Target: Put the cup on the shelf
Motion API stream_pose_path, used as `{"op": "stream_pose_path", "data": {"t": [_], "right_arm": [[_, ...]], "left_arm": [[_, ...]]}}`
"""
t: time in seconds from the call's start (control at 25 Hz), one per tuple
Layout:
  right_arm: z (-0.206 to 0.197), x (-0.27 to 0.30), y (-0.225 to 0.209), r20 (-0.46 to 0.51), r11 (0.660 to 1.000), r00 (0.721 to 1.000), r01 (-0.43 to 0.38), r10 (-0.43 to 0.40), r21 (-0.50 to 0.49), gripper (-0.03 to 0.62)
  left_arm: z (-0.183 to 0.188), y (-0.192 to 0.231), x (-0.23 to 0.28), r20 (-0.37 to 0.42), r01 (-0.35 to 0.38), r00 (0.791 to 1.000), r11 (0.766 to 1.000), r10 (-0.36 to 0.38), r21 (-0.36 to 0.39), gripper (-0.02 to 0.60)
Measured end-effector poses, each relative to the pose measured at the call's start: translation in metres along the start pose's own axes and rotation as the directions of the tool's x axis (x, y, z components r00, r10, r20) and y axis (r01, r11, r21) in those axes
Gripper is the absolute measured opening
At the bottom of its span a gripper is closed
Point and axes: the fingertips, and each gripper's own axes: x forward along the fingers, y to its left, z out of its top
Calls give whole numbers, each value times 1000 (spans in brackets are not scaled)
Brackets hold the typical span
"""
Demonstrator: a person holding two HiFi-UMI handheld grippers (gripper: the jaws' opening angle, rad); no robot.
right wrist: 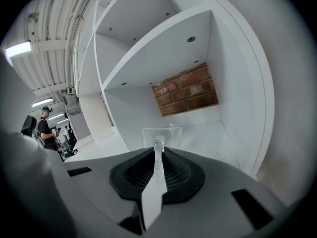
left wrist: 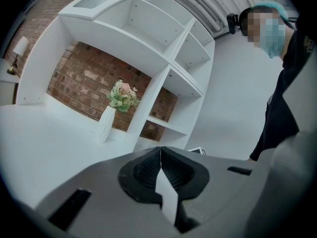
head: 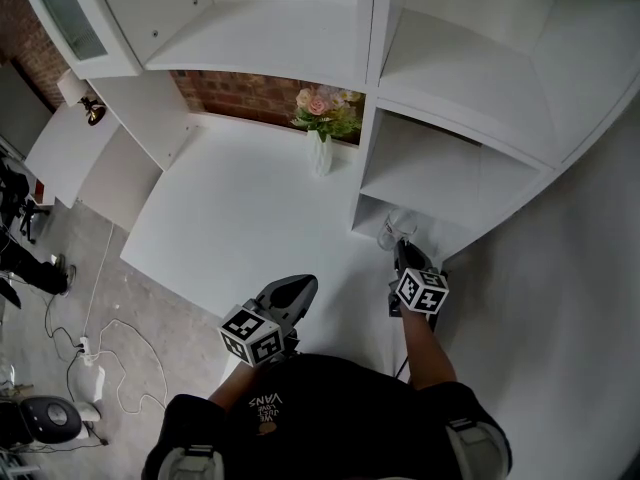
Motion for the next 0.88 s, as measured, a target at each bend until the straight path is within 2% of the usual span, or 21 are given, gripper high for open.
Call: {"op": "stream_pose_path", "data": {"t": [0.4,0.88], "right_arm": [[3,21,3,6,997,1000,-25,25,-74,31],[13,57,7,-15,992,999,-43,42,-119,35]], "left_arm": [[0,1,17,0,10,1000,1000,-10,-8,8],[-3,10,30,-3,11,1000,1000,-11,-27,8]]}}
